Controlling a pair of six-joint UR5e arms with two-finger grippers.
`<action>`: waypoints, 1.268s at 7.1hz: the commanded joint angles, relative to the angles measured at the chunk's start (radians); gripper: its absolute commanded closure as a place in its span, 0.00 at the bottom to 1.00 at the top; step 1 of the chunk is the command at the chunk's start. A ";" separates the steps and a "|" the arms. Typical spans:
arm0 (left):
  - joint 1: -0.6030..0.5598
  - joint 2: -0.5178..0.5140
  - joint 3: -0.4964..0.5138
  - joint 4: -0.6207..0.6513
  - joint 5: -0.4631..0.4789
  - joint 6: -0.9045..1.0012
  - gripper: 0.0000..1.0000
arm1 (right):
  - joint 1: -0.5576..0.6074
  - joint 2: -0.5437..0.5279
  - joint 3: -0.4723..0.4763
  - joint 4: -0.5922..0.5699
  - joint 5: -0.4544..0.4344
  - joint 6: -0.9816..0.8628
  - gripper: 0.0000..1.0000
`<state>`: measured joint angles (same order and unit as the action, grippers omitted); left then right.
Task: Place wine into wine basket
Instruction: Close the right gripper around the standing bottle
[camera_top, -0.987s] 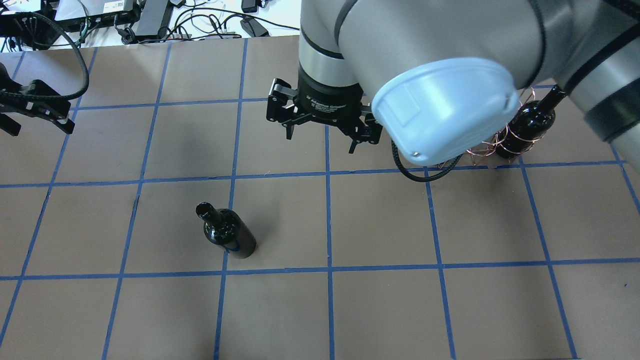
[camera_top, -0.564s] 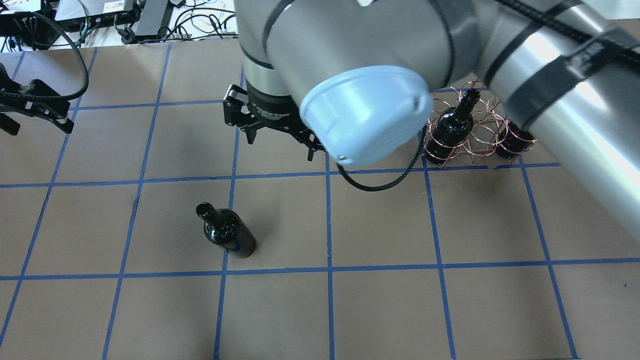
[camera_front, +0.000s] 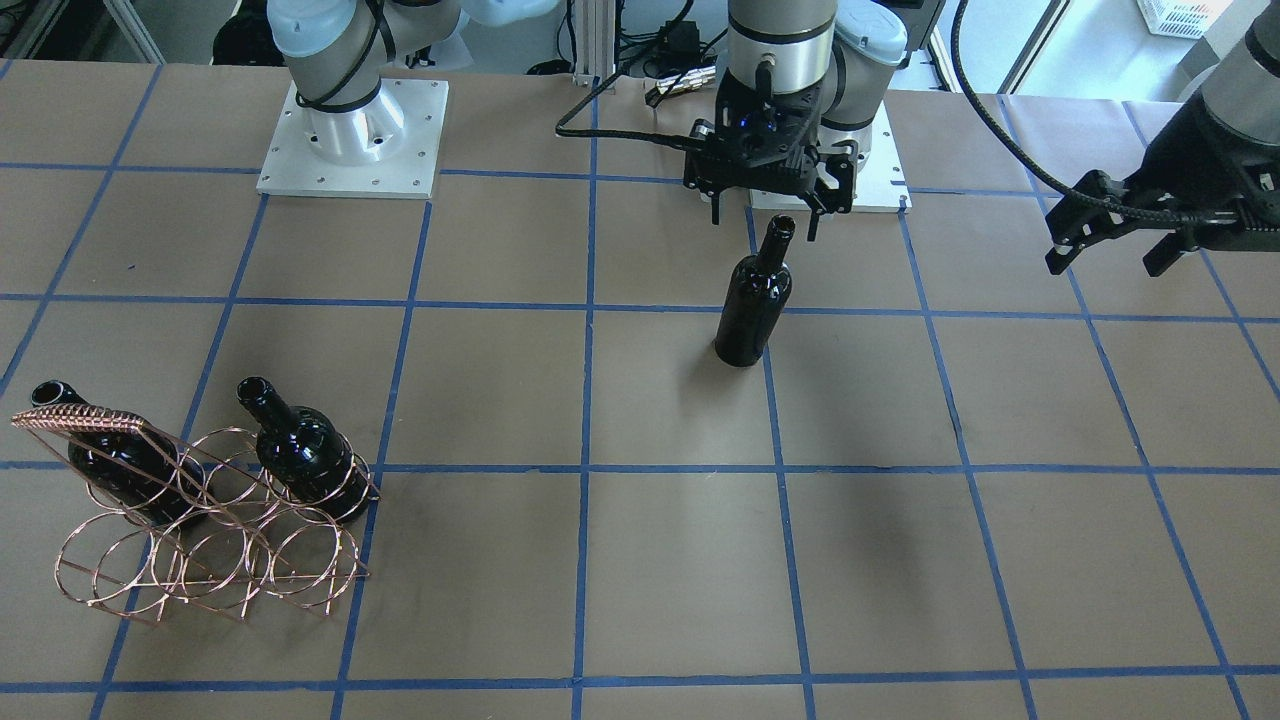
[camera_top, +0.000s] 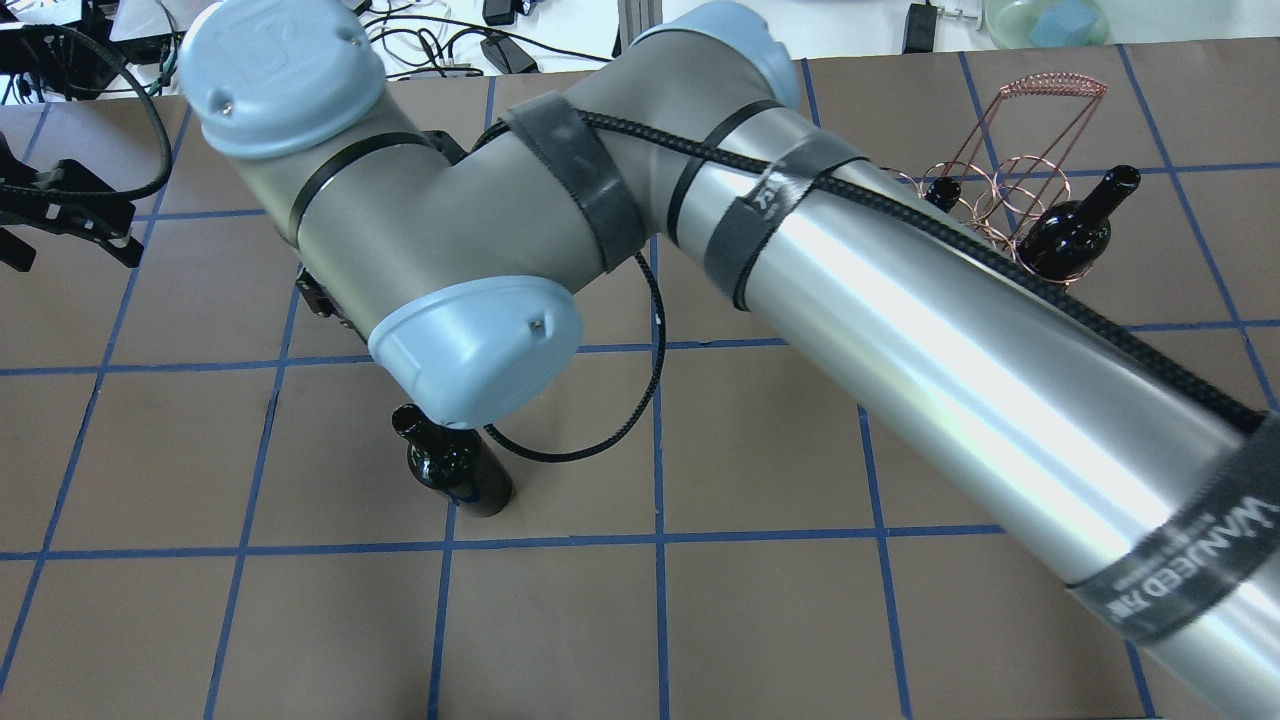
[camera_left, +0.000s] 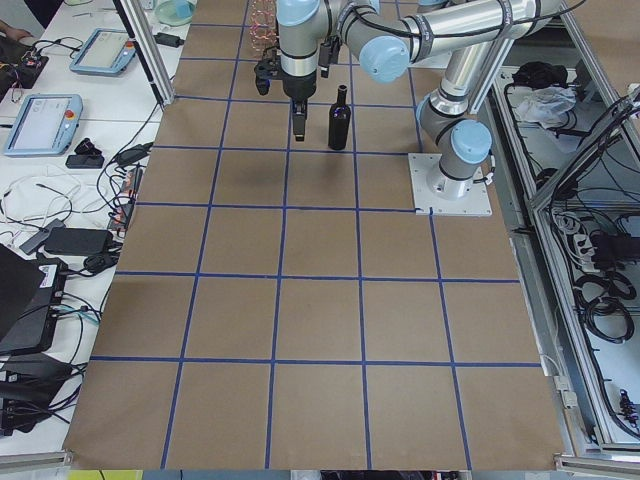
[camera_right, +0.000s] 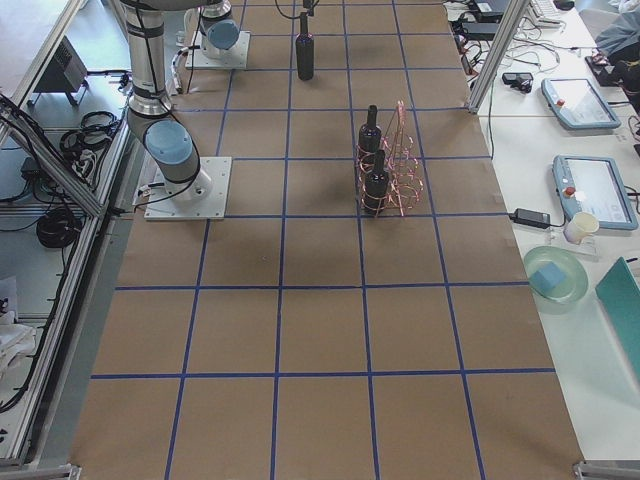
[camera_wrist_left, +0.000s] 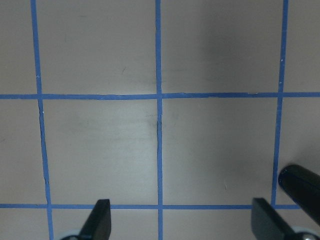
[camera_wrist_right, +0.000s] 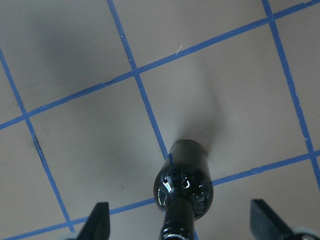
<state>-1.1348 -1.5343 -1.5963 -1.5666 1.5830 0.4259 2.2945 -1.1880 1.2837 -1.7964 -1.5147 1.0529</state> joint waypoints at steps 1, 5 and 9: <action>0.010 -0.001 -0.002 0.000 -0.005 0.001 0.00 | 0.060 0.062 -0.004 -0.008 -0.025 -0.048 0.00; 0.010 -0.004 -0.002 -0.001 -0.005 0.001 0.00 | 0.066 0.050 0.042 0.009 -0.045 -0.103 0.29; 0.010 -0.004 -0.002 0.000 -0.005 0.001 0.00 | 0.063 0.028 0.051 0.005 -0.041 -0.108 1.00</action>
<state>-1.1244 -1.5386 -1.5984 -1.5667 1.5785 0.4264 2.3579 -1.1591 1.3333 -1.7910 -1.5533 0.9463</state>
